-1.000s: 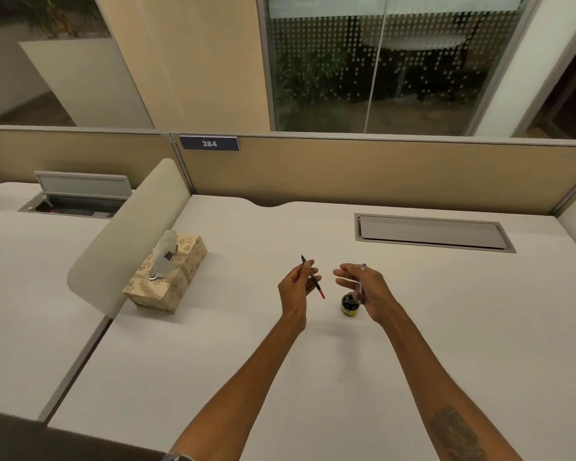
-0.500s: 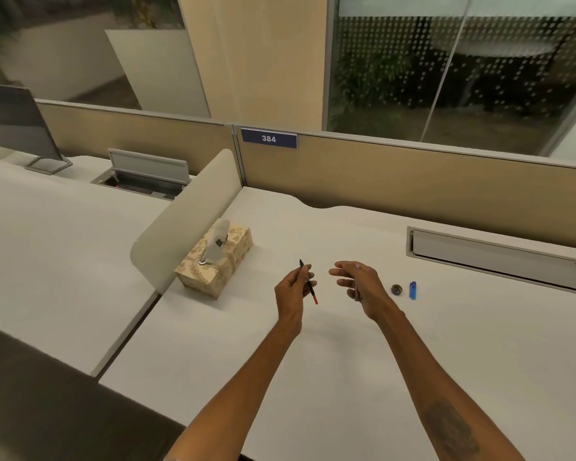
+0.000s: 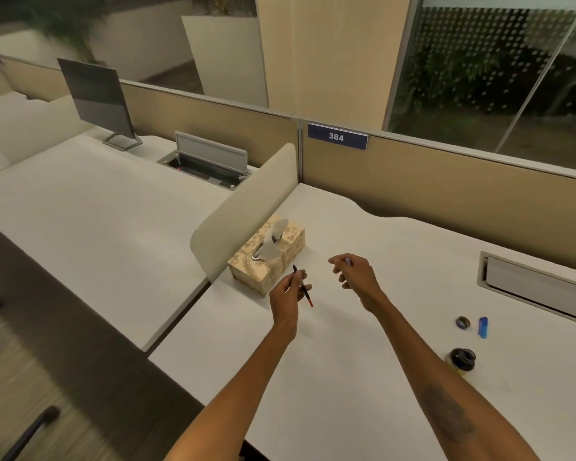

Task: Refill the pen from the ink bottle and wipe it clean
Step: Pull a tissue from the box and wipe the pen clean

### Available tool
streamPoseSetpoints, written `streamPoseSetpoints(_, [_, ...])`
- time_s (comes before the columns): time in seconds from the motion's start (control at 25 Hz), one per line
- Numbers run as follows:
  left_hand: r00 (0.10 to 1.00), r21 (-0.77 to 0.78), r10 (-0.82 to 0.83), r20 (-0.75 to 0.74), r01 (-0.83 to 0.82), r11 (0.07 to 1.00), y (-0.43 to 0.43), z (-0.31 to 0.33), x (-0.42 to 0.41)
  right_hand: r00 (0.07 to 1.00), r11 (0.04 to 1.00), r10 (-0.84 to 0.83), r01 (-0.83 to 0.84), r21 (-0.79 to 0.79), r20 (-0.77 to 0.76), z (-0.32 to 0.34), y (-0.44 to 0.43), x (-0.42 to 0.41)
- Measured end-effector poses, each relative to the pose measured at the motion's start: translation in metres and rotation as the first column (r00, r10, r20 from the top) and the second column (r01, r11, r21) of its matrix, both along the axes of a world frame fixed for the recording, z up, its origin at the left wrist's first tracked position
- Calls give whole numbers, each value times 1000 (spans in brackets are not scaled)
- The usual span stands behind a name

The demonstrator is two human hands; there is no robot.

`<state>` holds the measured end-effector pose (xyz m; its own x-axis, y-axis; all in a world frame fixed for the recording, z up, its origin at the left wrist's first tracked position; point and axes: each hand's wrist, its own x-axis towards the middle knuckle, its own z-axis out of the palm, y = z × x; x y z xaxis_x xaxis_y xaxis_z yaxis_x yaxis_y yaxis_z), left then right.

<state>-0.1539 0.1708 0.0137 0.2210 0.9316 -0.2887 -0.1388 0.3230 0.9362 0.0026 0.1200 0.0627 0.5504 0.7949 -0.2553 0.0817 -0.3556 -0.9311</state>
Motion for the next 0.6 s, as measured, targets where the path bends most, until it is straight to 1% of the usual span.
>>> streamPoseSetpoints(0.16, [997,-23,71,-17,-72,997,29,-5,-19,976,995,99,-98,-14,194,-7,45,-19])
streamPoseSetpoints(0.32, [990,-35,133,-46,-135,990,52,-12,-29,921,993,108,-118,3,375,-2,84,-41])
streamPoseSetpoints(0.4, [986,-39,156,-55,-158,987,60,-14,-33,915,989,138,-145,-9,378,1,101,-48])
streamPoseSetpoints(0.48, [984,-36,164,-67,-166,985,66,-16,-37,920,977,214,-209,-49,327,0,117,-50])
streamPoseSetpoints(0.52, [984,-36,164,-75,-167,985,69,-18,-39,910,966,256,-248,-67,326,-2,126,-50])
streamPoseSetpoints(0.6, [981,-45,166,-103,-171,984,75,-22,-42,870,951,309,-297,-91,383,-8,140,-50])
